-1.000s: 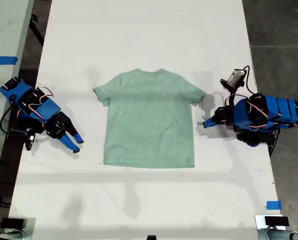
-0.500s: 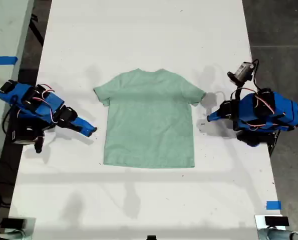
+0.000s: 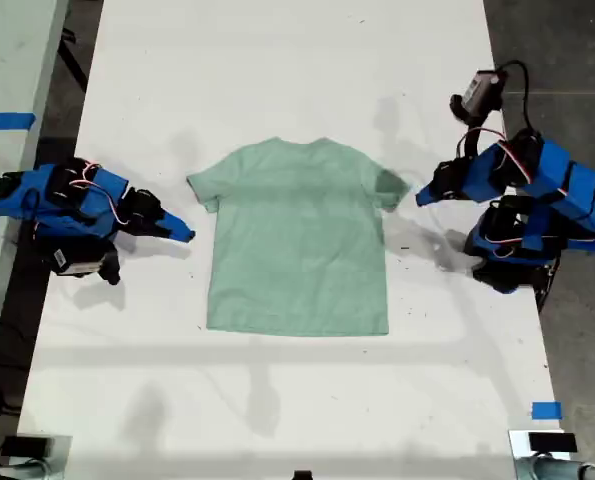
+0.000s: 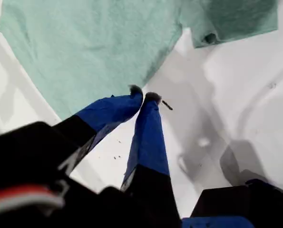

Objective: Fold tshirt

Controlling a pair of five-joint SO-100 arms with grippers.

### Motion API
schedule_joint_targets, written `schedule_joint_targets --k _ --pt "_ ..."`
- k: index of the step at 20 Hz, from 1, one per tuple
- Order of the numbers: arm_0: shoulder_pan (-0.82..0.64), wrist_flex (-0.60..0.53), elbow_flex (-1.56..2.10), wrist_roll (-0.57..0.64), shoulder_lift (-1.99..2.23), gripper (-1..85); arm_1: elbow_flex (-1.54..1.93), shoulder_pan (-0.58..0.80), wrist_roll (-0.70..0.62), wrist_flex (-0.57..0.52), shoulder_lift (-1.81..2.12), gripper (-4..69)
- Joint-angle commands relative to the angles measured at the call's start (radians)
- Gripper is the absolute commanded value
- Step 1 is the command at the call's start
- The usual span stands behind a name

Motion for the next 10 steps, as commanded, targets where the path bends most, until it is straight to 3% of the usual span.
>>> schedule_joint_targets --k 1,4,7,10 --pt "-0.107 0.106 -0.163 -0.008 0.043 0.1 -0.179 0.098 -0.097 0.043 -0.137 5.7" --pt "-0.21 0.161 -0.417 0.084 -0.27 0.1 -0.27 0.179 -0.193 0.064 -0.264 10.2" --pt "-0.387 0.298 -0.772 0.278 -0.653 0.9 -0.341 0.247 -0.278 0.081 -0.353 16.3" --pt "-0.607 0.456 -1.057 0.508 -0.94 11.2 -0.371 0.295 -0.342 0.077 -0.396 21.5"
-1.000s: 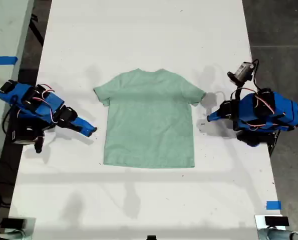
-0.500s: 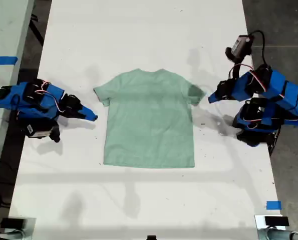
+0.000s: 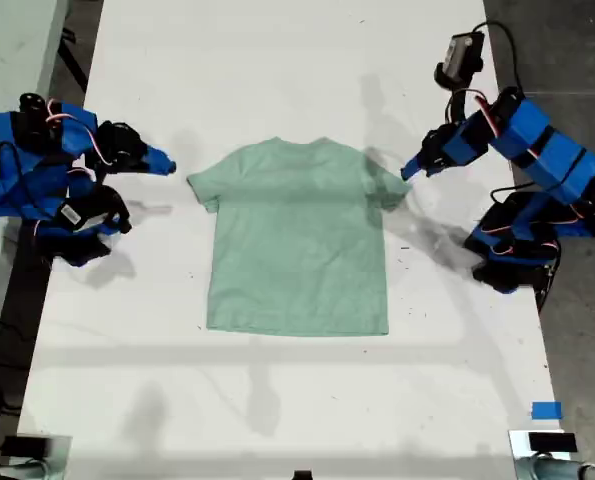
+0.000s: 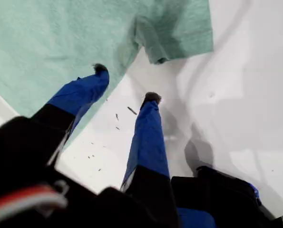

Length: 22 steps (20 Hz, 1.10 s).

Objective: Fold tshirt

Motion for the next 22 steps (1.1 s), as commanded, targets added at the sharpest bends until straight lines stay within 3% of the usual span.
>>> schedule_joint_targets --k 1,3,6,13,17,22 --pt "-0.183 0.1 -0.29 0.215 -0.279 14.6 -0.072 0.054 -0.067 -0.002 -0.018 22.8" --pt "-0.264 0.146 -0.454 0.359 -0.474 22.7 -0.083 0.092 -0.115 -0.002 -0.04 25.8" --pt "-0.321 0.181 -0.637 0.485 -0.667 27.5 -0.087 0.133 -0.184 -0.009 -0.071 27.5" --pt "-0.353 0.06 -0.591 0.655 -0.818 34.1 -0.021 0.152 -0.305 -0.189 -0.198 30.3" --pt "-0.353 0.04 -0.554 0.724 -0.871 34.1 0.048 0.176 -0.364 -0.307 -0.245 30.5" --pt "-0.344 0.008 -0.514 0.709 -0.934 34.4 0.127 0.232 -0.39 -0.413 -0.351 30.6"
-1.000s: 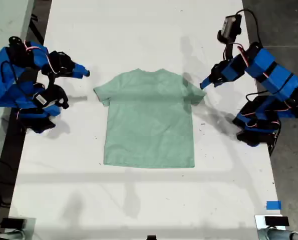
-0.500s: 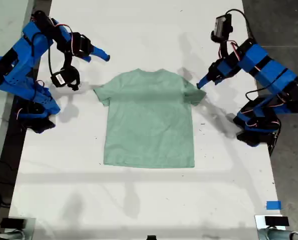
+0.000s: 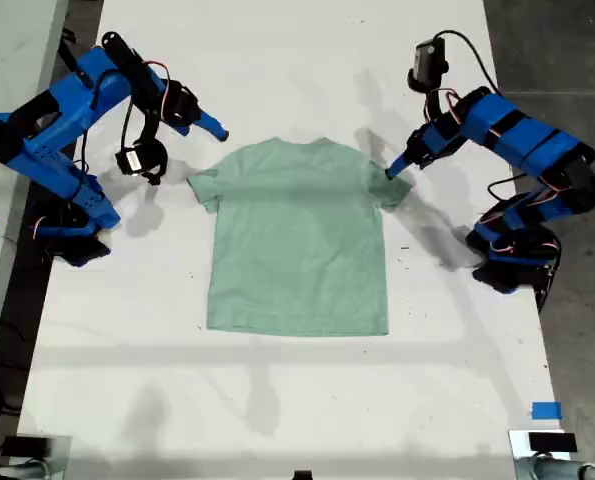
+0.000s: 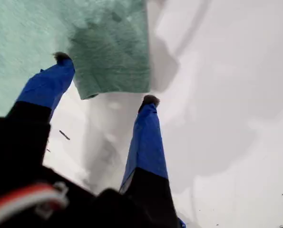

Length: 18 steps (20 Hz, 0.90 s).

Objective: Fold tshirt

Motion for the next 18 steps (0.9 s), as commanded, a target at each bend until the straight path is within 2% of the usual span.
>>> schedule_joint_targets --k 1,3,7,11,14,16,18 --pt "-0.005 -0.037 0.015 -0.012 0.018 34.4 -0.003 0.017 0.0 -0.058 -0.063 30.9" --pt "-0.009 -0.04 0.021 -0.021 0.028 34.4 0.025 0.023 0.012 -0.083 -0.083 31.0" --pt "-0.018 -0.051 0.032 -0.023 0.029 34.5 0.04 0.02 0.051 -0.066 -0.083 31.0" --pt "-0.028 -0.075 0.058 -0.023 0.026 34.6 0.063 0.02 0.071 -0.117 -0.152 30.2" --pt "-0.031 -0.08 0.064 -0.026 0.021 34.4 0.0 0.005 0.08 -0.104 -0.252 29.3" --pt "-0.031 -0.081 0.067 -0.026 0.021 34.4 -0.048 -0.006 0.074 -0.092 -0.31 25.8" --pt "-0.032 -0.086 0.075 -0.028 0.021 34.3 -0.107 -0.012 0.063 -0.06 -0.373 16.6"
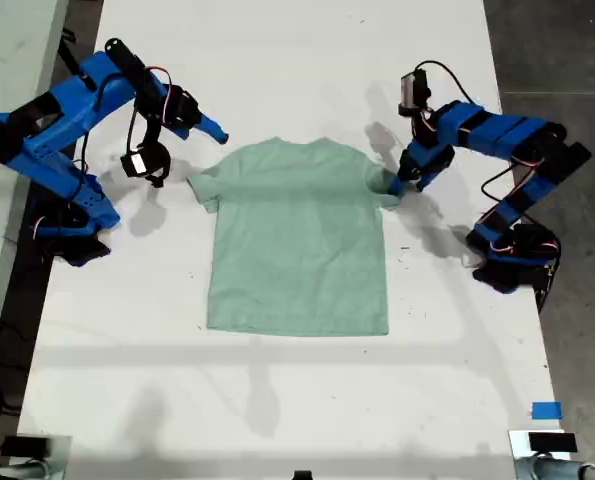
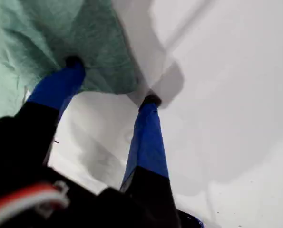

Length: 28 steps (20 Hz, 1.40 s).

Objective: Fold tshirt

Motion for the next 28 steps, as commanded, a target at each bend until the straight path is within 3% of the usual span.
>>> schedule_joint_targets --k 1,6,12,17,21,24,28 --pt "-0.014 -0.021 0.005 -0.012 0.021 34.2 -0.123 -0.034 -0.009 0.04 -0.058 14.0" --pt "0.003 -0.049 0.063 -0.035 0.021 33.9 -0.21 -0.061 0.003 0.091 -0.127 -0.7" --pt "0.011 -0.055 0.077 -0.046 0.021 34.0 -0.232 -0.112 0.035 0.141 -0.038 -0.8" --pt "0.02 -0.052 0.077 -0.054 0.021 34.0 -0.397 -0.156 0.055 0.313 0.084 -0.8" --pt "0.021 -0.052 0.074 -0.06 0.02 34.1 -0.701 -0.299 0.149 0.403 0.049 -0.8" --pt "0.026 -0.052 0.074 -0.066 0.02 34.1 -0.95 -0.417 0.233 0.425 -0.098 -0.8" --pt "0.032 -0.052 0.071 -0.072 0.02 34.2 -1.178 -0.538 0.325 0.377 -0.348 -0.8"
